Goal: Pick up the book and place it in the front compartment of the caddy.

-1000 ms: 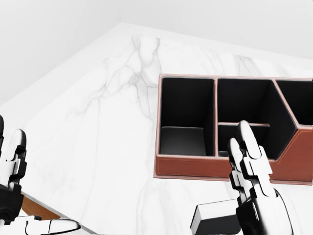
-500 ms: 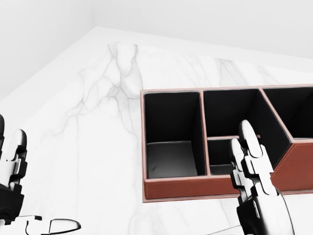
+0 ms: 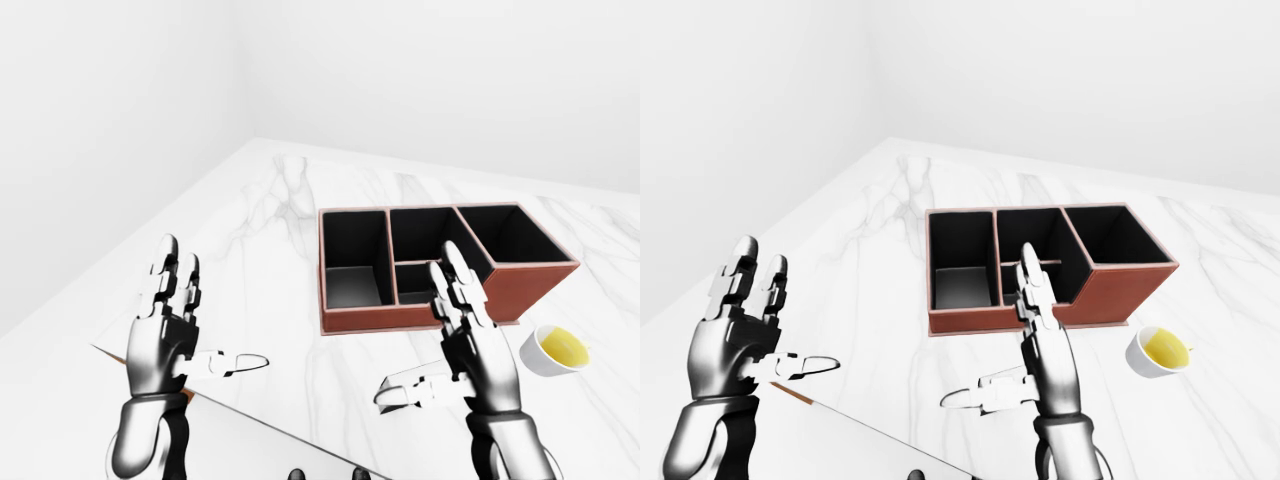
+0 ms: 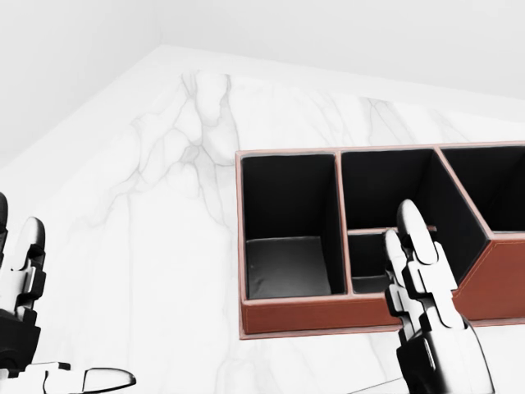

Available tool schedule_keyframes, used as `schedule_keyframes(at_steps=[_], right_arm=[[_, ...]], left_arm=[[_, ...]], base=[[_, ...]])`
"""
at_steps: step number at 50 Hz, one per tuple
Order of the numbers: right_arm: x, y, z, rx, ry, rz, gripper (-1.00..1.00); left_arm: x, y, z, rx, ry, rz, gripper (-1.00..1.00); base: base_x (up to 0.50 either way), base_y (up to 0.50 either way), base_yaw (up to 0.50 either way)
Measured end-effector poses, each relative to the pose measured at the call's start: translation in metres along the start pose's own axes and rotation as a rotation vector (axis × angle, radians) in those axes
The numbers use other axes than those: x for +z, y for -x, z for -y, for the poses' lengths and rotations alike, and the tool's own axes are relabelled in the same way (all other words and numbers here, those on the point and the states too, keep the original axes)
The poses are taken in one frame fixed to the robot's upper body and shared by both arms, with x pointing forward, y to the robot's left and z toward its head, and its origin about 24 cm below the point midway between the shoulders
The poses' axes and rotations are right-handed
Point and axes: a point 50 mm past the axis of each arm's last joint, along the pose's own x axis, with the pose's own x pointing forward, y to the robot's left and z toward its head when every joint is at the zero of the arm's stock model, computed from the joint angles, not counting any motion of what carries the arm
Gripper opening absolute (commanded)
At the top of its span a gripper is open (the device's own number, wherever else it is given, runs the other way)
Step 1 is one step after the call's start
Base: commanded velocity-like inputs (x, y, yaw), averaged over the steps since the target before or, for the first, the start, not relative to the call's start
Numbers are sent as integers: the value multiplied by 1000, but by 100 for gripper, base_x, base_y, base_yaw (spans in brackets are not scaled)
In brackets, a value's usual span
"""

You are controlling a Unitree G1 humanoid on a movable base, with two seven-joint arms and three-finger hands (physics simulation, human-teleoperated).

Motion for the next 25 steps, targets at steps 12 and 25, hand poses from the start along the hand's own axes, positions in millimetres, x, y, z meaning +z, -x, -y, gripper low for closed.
schedule_keyframes(at_steps=[12, 25], right_arm=[[43, 1, 9, 21, 169, 190, 100], [71, -6, 13, 46, 474, 278, 100]], left_arm=[[0, 0, 0, 1, 0, 0, 100], [1, 0, 0, -1, -2, 4, 100]], base=[[0, 0, 0], [0, 0, 0]])
